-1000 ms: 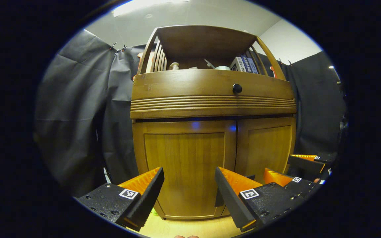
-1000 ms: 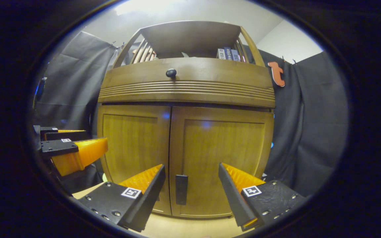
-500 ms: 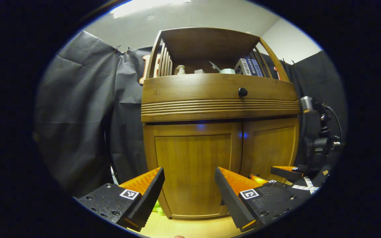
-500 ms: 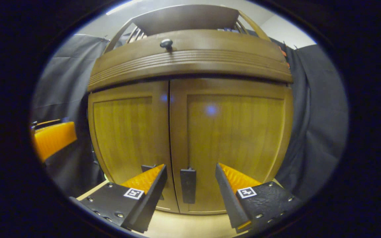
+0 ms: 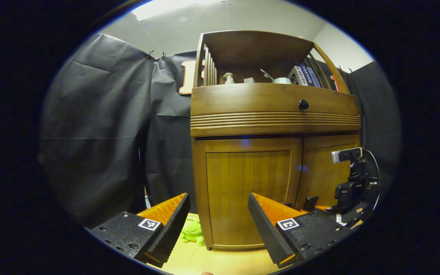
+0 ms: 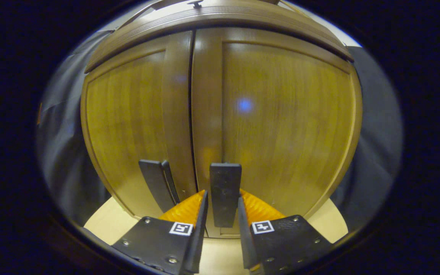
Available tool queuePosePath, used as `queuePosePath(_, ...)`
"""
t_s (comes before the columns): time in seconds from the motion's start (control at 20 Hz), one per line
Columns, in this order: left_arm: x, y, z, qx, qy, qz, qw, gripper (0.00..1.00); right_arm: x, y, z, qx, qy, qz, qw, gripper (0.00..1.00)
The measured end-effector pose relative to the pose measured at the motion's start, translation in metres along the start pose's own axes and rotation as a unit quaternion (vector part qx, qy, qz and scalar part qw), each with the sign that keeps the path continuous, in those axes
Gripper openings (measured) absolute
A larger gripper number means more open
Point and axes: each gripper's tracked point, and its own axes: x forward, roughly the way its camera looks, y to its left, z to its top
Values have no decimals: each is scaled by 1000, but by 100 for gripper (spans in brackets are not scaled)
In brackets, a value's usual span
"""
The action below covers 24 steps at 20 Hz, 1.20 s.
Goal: Open the right door of the double-door shoe cabinet with the right hand, and open the left door with the left hand.
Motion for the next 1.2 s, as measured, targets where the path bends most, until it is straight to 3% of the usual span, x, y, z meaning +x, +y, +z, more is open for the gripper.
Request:
queuePosePath(0.05,1,2,-1,-1,1,1,1000,95,9,-1,-6,3,12,-3,1000,30)
queuePosePath(0.1,1,3,-1,-2,1,2,1000,92,12,-2,-4,2,8,-3,1000,29)
queuePosePath(0.2,4,2,-3,-5,4,-1,1000,93,13,-2,-7,4,13,-1,1000,34)
queuePosePath(0.25,5,1,-5,-6,4,-4,1000,95,12,-1,-9,5,14,1,1000,29)
queuePosePath(0.65,15,-24,-10,-16,7,-40,999,95,12,1,-6,25,10,13,1000,29)
queuePosePath(0.95,20,-43,-9,-10,1,-70,998,95,12,-2,-6,52,21,-2,998,29)
queuePosePath(1.0,21,-46,-9,-9,0,-74,997,92,12,-2,-7,56,23,-3,998,34)
queuePosePath(1.15,23,-54,-12,-10,1,-86,996,95,11,-2,-8,65,28,-4,997,29)
queuePosePath(1.2,23,-56,-14,-11,3,-89,996,95,11,-2,-8,67,30,-3,997,34)
